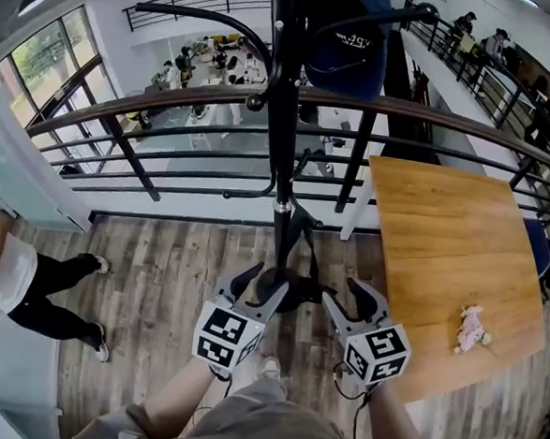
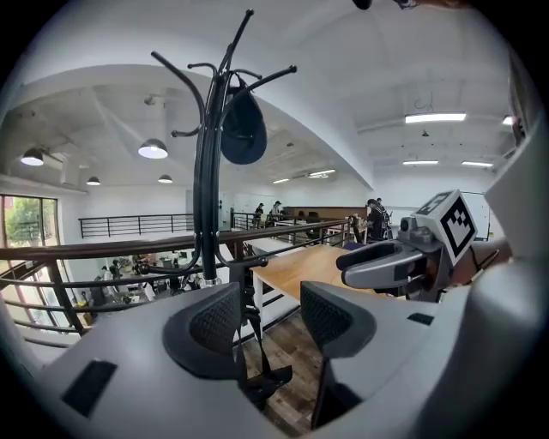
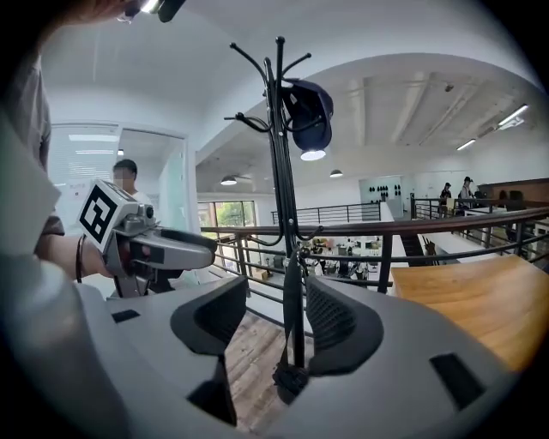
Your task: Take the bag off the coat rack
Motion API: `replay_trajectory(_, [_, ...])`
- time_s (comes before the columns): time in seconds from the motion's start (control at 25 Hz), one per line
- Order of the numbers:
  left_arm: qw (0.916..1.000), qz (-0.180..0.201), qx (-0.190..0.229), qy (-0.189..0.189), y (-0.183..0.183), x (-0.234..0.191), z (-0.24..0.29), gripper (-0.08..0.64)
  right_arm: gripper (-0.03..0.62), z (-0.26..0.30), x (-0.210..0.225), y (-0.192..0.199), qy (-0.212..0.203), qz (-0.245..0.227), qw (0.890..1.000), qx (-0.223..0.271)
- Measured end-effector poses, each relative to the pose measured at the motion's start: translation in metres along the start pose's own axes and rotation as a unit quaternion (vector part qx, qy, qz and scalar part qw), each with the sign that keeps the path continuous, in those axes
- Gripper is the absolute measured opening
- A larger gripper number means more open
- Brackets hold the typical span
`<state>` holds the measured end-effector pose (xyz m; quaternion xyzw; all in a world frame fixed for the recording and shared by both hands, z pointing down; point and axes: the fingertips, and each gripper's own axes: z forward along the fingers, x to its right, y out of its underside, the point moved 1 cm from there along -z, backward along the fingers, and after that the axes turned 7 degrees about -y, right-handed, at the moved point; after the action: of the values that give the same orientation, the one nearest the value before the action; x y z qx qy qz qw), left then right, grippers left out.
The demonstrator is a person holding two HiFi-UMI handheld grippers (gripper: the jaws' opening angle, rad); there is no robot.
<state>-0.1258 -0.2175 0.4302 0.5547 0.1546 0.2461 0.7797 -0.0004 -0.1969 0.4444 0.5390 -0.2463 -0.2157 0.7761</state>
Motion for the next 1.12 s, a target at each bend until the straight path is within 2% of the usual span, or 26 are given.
replay_trajectory(0.16, [0.9993, 0.0, -0.026, 0.027, 0.018, -0.015, 0.035, 0.227, 0.218, 0.042, 0.02, 0.016, 0.005, 0.015, 1.0, -0.024])
replay_trajectory(0.28, [0.9975, 0.013, -0.046, 0.052, 0.034, -0.018, 0.063, 0.227, 0.218, 0.069, 0.035, 0.027, 0.006, 0.02, 0.999, -0.04])
replay_trajectory(0.36, [0.9965, 0.02, -0.059, 0.056, 0.045, -0.021, 0.081, 0.227, 0.218, 0.086, 0.045, 0.035, 0.005, 0.019, 0.998, -0.051])
replay_trajectory(0.64, [0.9964, 0.001, -0.08, 0.029, 0.072, -0.043, 0.124, 0.227, 0.218, 0.139, 0.073, 0.07, -0.011, 0.012, 0.996, -0.084])
replay_trajectory(0.84, [0.9969, -0.023, -0.069, 0.029, 0.083, -0.047, 0.153, 0.227, 0.218, 0.164, 0.089, 0.089, -0.04, -0.007, 0.995, -0.086])
replay_trajectory(1.08, [0.9973, -0.014, -0.072, 0.002, 0.097, -0.046, 0.18, 0.226, 0.218, 0.194, 0.099, 0.101, -0.056, -0.018, 0.995, -0.076])
replay_trajectory(1.12, [0.9972, -0.015, -0.074, -0.003, 0.1, -0.047, 0.182, 0.207, 0.216, 0.198, 0.1, 0.103, -0.058, -0.018, 0.995, -0.075])
